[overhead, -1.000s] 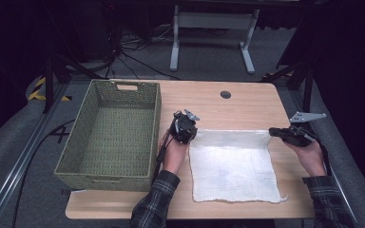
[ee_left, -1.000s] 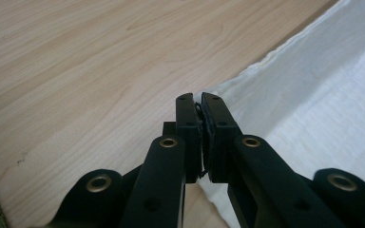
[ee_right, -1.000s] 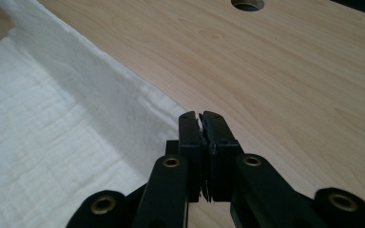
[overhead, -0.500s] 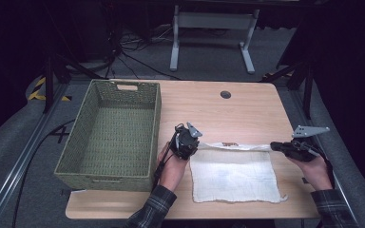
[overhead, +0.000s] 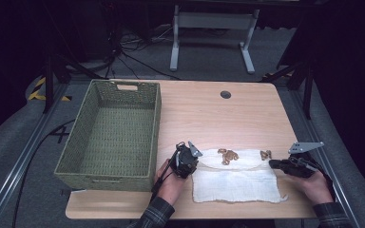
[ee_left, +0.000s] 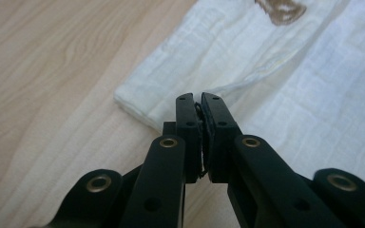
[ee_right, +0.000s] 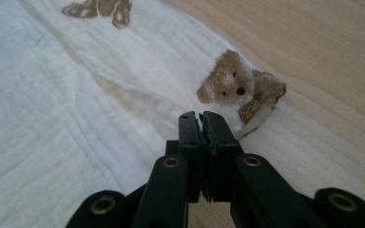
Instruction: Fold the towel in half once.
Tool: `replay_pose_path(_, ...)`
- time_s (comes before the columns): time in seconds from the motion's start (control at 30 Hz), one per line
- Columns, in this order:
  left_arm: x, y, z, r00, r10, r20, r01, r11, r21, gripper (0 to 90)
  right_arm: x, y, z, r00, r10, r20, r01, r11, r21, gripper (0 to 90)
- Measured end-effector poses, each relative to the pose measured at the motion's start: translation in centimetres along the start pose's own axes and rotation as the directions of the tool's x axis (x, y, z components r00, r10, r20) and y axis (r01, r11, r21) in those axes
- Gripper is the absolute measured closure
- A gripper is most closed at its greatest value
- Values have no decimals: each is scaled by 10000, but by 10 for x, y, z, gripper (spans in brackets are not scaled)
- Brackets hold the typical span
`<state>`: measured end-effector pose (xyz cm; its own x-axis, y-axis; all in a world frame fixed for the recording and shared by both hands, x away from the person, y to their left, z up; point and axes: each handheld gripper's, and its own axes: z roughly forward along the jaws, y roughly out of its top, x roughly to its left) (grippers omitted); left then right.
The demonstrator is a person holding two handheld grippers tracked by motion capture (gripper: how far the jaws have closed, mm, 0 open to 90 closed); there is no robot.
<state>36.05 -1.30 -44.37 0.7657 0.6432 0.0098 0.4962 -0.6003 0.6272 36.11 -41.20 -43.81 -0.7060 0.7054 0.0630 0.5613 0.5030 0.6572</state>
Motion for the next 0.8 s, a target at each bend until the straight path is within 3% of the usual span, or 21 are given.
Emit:
replay_pose_path(0.1, -1, -3, 6, 9999, 132, 47, -134, 9996, 248, 866, 0, -1, 3, 10000, 18, -40, -17, 9997, 226, 876)
replay_pose_path(0.2, -1, -2, 8, 10000, 75, -57, -73, 9996, 264, 866, -2, -1, 6, 10000, -8, -51, 10, 9996, 286, 876)
replay_pose_path(0.23, 1, 0, 9, 9996, 234, -159, -231, 9995, 195, 866, -2, -1, 6, 10000, 3, -49, -1, 9996, 283, 876)
replay_pose_path(0.6, 12, 15, 21, 9993, -110, -360, 118, 9997, 223, 866, -14, 7, 11, 9994, 71, 331, -80, 9996, 281, 875)
replay_pose_path(0.8, 27, 25, 29, 9975, -427, -566, 439, 9988, 205, 866, -24, 16, 18, 9980, 161, 607, -175, 9996, 225, 875)
